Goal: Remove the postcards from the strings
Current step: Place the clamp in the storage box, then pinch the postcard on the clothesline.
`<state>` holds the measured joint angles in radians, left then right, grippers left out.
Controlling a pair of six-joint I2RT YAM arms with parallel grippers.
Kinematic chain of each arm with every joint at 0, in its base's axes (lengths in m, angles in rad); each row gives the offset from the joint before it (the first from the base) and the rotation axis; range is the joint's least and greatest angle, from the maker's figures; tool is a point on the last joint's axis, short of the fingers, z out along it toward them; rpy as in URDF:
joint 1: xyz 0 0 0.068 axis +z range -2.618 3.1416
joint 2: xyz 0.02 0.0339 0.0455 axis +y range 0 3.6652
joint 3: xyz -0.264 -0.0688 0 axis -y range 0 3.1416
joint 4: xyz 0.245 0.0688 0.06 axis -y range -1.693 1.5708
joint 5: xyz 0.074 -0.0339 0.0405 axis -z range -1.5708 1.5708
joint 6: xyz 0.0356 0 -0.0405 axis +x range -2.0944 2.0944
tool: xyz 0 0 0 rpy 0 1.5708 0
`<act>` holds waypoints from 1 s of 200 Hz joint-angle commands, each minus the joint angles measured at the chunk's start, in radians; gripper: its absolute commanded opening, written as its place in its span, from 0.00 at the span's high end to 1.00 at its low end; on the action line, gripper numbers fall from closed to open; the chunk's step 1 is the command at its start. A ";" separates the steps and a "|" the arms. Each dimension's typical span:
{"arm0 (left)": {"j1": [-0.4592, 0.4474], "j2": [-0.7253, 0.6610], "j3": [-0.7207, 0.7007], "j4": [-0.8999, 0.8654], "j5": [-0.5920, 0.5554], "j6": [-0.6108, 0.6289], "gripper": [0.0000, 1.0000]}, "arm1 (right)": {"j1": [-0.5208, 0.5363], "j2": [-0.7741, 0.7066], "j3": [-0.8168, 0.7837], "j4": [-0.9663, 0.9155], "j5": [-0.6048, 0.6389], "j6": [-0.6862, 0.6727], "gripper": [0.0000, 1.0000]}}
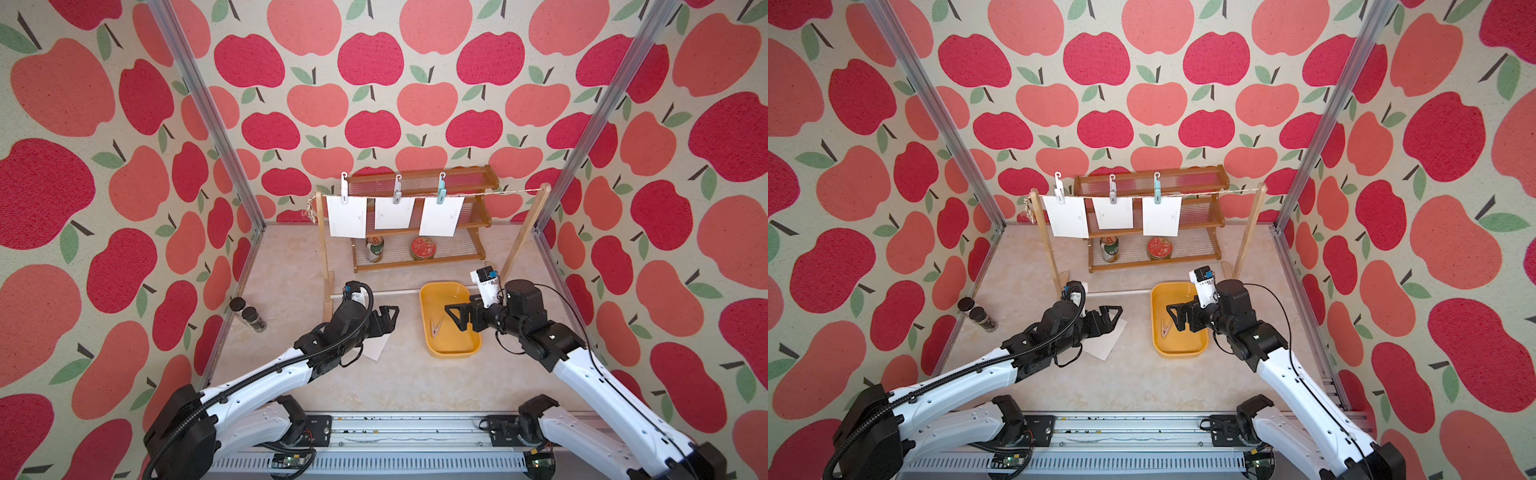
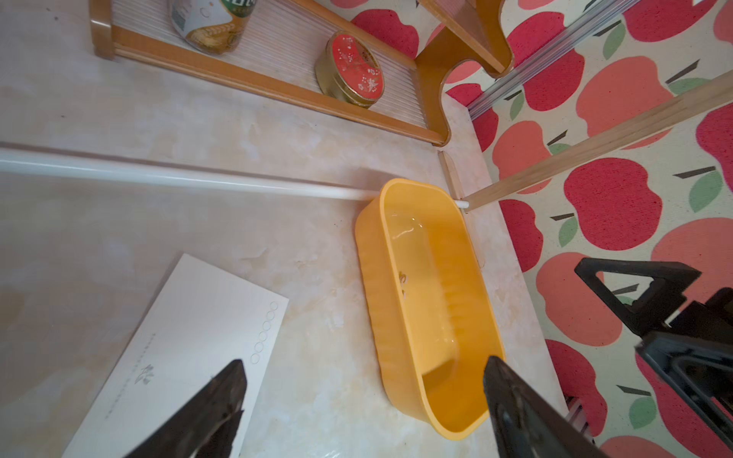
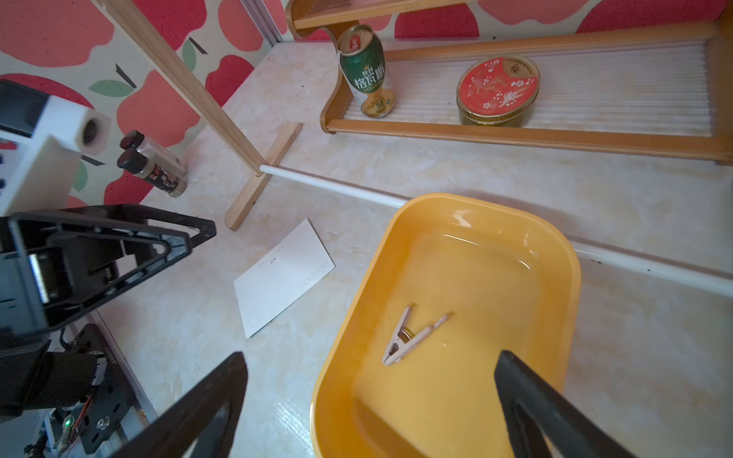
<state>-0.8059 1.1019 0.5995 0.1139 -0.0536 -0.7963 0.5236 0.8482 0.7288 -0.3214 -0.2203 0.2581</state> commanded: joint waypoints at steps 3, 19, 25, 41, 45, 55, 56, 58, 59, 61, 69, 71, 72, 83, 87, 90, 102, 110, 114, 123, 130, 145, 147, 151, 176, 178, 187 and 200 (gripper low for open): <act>-0.004 0.104 0.093 0.220 0.042 0.068 0.09 | 0.004 -0.068 0.038 -0.085 -0.021 -0.009 0.01; -0.004 0.186 0.130 0.326 0.046 0.085 0.08 | 0.004 -0.108 0.041 -0.097 -0.033 -0.005 0.01; -0.003 0.217 0.145 0.363 0.051 0.097 0.08 | 0.004 -0.123 0.043 -0.097 -0.037 -0.002 0.01; 0.000 0.289 0.211 0.420 0.065 0.127 0.08 | 0.004 -0.145 0.048 -0.106 -0.042 0.001 0.01; 0.002 0.306 0.229 0.423 0.073 0.132 0.08 | 0.004 -0.146 0.052 -0.111 -0.043 0.000 0.01; 0.010 0.348 0.285 0.424 0.094 0.141 0.08 | 0.004 -0.149 0.061 -0.124 -0.046 -0.005 0.01; 0.011 0.351 0.290 0.426 0.096 0.141 0.08 | 0.004 -0.149 0.061 -0.125 -0.047 -0.005 0.01; 0.014 0.362 0.299 0.428 0.100 0.141 0.08 | 0.004 -0.149 0.064 -0.127 -0.049 -0.005 0.01; 0.015 0.367 0.304 0.431 0.101 0.140 0.08 | 0.004 -0.149 0.065 -0.128 -0.049 -0.005 0.01; 0.017 0.376 0.311 0.435 0.105 0.142 0.08 | 0.004 -0.150 0.066 -0.130 -0.050 -0.006 0.01; 0.024 0.409 0.337 0.472 0.121 0.148 0.08 | 0.004 -0.154 0.069 -0.134 -0.055 -0.008 0.01; 0.026 0.418 0.342 0.484 0.122 0.150 0.08 | 0.004 -0.156 0.069 -0.133 -0.057 -0.007 0.01; 0.026 0.421 0.344 0.490 0.122 0.150 0.08 | 0.004 -0.157 0.069 -0.134 -0.057 -0.008 0.01; 0.033 0.464 0.352 0.595 0.122 0.165 0.08 | 0.004 -0.170 0.069 -0.134 -0.059 -0.004 0.01; 0.036 0.480 0.354 0.635 0.126 0.169 0.08 | 0.004 -0.176 0.068 -0.134 -0.060 -0.003 0.01; 0.040 0.492 0.355 0.669 0.132 0.170 0.08 | 0.004 -0.179 0.066 -0.135 -0.061 -0.004 0.01; 0.055 0.541 0.374 0.760 0.158 0.164 0.08 | 0.004 -0.192 0.065 -0.134 -0.058 -0.004 0.01; 0.067 0.571 0.392 0.796 0.174 0.155 0.08 | 0.003 -0.198 0.066 -0.137 -0.060 -0.005 0.01; 0.073 0.584 0.401 0.814 0.185 0.151 0.08 | 0.004 -0.201 0.066 -0.137 -0.064 -0.006 0.01; 0.082 0.615 0.418 0.864 0.213 0.151 0.08 | 0.004 -0.204 0.066 -0.140 -0.069 -0.008 0.01; 0.085 0.634 0.430 0.901 0.231 0.154 0.08 | 0.004 -0.204 0.069 -0.142 -0.070 -0.009 0.01; 0.095 0.679 0.462 0.942 0.269 0.151 0.08 | 0.004 -0.204 0.070 -0.147 -0.073 -0.009 0.01; 0.097 0.683 0.468 0.942 0.273 0.150 0.08 | 0.004 -0.205 0.070 -0.146 -0.074 -0.009 0.01; 0.097 0.690 0.478 0.939 0.276 0.147 0.08 | 0.004 -0.205 0.070 -0.145 -0.074 -0.011 0.01; 0.104 0.727 0.507 0.990 0.288 0.146 0.09 | 0.004 -0.212 0.072 -0.145 -0.079 -0.012 0.01; 0.105 0.730 0.508 0.996 0.289 0.145 0.09 | 0.004 -0.212 0.073 -0.146 -0.079 -0.014 0.01; 0.107 0.741 0.514 1.025 0.297 0.137 0.09 | 0.004 -0.212 0.074 -0.149 -0.077 -0.016 0.01; 0.109 0.752 0.527 1.047 0.307 0.136 0.10 | 0.004 -0.209 0.074 -0.147 -0.079 -0.018 0.01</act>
<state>-0.7040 1.8313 1.0828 1.0290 0.2024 -0.6632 0.5236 0.6476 0.7689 -0.4477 -0.2825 0.2584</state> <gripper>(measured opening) 0.912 0.992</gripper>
